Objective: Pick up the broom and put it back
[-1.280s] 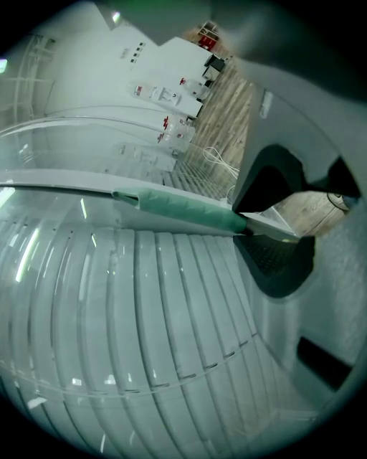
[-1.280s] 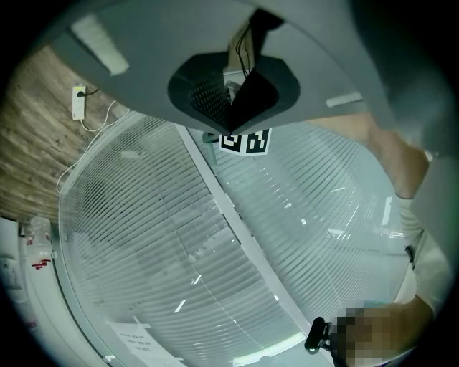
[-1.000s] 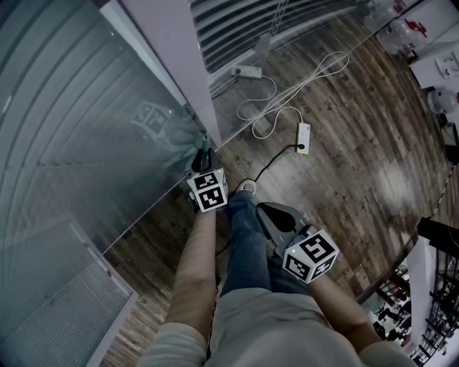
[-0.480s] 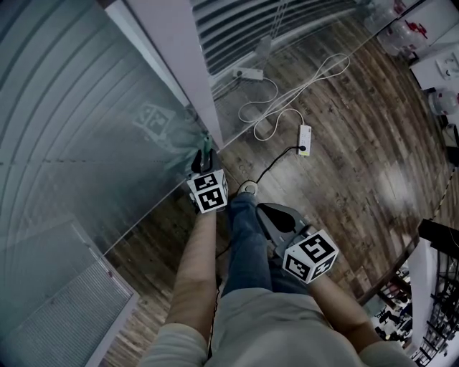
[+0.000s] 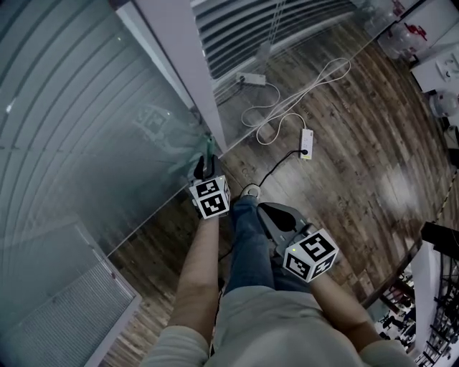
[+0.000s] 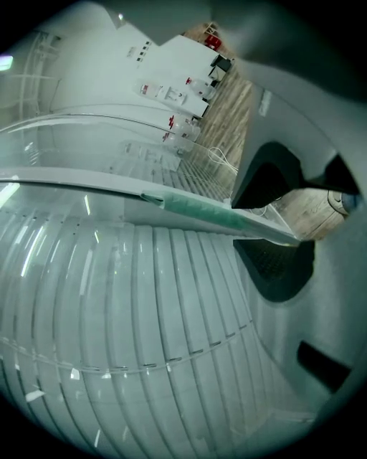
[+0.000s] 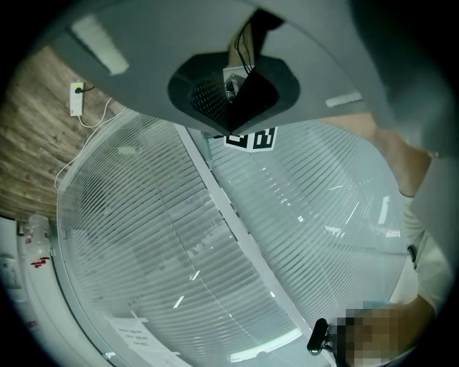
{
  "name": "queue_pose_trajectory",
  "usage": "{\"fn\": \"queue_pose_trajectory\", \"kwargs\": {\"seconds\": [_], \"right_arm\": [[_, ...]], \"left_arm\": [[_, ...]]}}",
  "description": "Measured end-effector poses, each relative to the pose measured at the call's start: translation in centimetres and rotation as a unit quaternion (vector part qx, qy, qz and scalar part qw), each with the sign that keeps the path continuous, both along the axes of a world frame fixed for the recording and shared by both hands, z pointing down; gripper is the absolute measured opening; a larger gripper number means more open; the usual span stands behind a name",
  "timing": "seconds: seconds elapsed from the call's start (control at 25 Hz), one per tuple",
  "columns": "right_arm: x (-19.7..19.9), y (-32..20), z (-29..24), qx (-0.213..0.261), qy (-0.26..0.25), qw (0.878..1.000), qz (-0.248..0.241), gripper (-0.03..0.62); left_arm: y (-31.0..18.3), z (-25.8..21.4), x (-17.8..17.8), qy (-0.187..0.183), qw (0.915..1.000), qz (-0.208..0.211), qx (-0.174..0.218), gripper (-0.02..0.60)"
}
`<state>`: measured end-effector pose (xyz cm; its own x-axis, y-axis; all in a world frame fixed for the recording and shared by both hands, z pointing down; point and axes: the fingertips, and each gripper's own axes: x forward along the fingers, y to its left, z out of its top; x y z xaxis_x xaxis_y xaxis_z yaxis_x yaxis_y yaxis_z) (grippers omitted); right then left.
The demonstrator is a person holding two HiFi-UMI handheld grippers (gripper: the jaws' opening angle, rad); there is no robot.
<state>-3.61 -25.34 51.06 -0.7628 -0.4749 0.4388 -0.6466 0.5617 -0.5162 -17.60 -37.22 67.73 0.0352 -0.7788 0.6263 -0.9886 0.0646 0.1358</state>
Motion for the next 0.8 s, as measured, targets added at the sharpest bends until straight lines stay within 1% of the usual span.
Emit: {"fn": "queue_pose_trajectory", "kwargs": {"seconds": [0.2, 0.44, 0.8], "right_arm": [[0.0, 0.4, -1.1, 0.008, -0.004, 1.000, -0.001, 0.006], [0.0, 0.9, -2.3, 0.018, -0.007, 1.000, -0.005, 0.006], [0.9, 2.6, -3.9, 0.033, -0.005, 0.999, -0.007, 0.006]], "left_arm": [[0.9, -1.4, -0.1, -0.001, 1.0000, -0.003, 0.004, 0.123], [2.1, -3.1, 0.2, 0.002, 0.9999, -0.006, 0.008, 0.092], [4.6, -6.2, 0.7, 0.006, 0.9997, -0.013, 0.019, 0.022]]}}
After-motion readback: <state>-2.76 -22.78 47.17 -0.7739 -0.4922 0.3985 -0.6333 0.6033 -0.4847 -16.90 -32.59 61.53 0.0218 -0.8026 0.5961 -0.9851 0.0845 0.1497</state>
